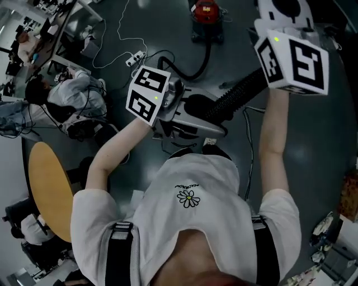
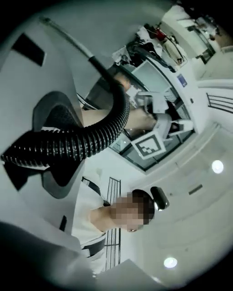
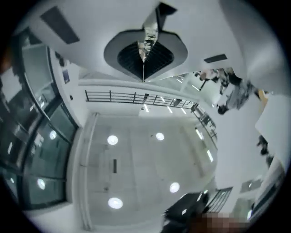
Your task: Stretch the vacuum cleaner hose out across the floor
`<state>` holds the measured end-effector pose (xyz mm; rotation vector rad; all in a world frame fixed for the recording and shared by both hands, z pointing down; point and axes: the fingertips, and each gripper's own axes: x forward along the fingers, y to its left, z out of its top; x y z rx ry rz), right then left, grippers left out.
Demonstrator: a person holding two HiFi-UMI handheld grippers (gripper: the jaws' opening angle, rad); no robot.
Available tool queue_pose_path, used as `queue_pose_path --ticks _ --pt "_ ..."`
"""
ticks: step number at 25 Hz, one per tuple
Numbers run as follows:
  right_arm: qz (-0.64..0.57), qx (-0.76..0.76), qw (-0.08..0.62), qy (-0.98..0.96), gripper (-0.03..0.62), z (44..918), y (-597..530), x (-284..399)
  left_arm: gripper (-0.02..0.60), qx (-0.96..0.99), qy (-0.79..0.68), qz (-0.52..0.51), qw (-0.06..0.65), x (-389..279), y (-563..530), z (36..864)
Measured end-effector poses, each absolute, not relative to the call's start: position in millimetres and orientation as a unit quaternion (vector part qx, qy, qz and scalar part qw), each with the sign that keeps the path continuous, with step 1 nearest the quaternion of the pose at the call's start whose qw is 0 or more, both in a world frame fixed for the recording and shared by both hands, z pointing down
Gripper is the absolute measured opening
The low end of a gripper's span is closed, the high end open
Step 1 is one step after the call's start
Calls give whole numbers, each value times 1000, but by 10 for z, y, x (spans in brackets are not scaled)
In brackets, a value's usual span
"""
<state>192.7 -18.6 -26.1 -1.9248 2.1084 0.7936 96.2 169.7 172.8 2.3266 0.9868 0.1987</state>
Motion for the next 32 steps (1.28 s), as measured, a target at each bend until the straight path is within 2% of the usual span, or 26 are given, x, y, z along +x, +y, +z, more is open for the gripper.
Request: queue_pose_path --ticks 3,5,6,9,12,14,17,20,26,29,32 --pt "202 -674 206 680 12 -23 850 2221 175 864 394 22 312 583 2397 1766" --pt "219 -724 271 596 12 50 1684 2524 175 845 398 -7 358 419 2754 1808" --pt "229 -749 274 558 12 79 2070 2626 175 834 389 -28 389 357 2838 1830" --pt "208 -809 225 502 12 333 3015 2727 176 813 332 -99 469 156 2808 1920" --pt "22 -786 237 570 12 1170 3357 2589 178 795 265 -177 515 -31 2685 2006" --pt "-98 -735 252 622 14 1778 3351 2259 178 790 229 -225 522 -149 2671 1975" --pt "-177 -659 223 696 14 2218 3260 1579 176 824 188 -263 465 -327 2799 1715" --pt "-209 -584 245 745 14 2271 3345 1063 176 868 147 -276 387 -556 3110 1416" --pt "-208 -471 266 815 14 2144 4101 425 176 915 37 -293 275 -1153 3966 1084" --pt "-194 -362 244 879 14 2149 4733 21 176 928 -29 -313 201 -1479 4571 851" --pt "-186 -272 233 915 14 2151 5335 -277 176 951 -83 -269 129 -1572 5318 693"
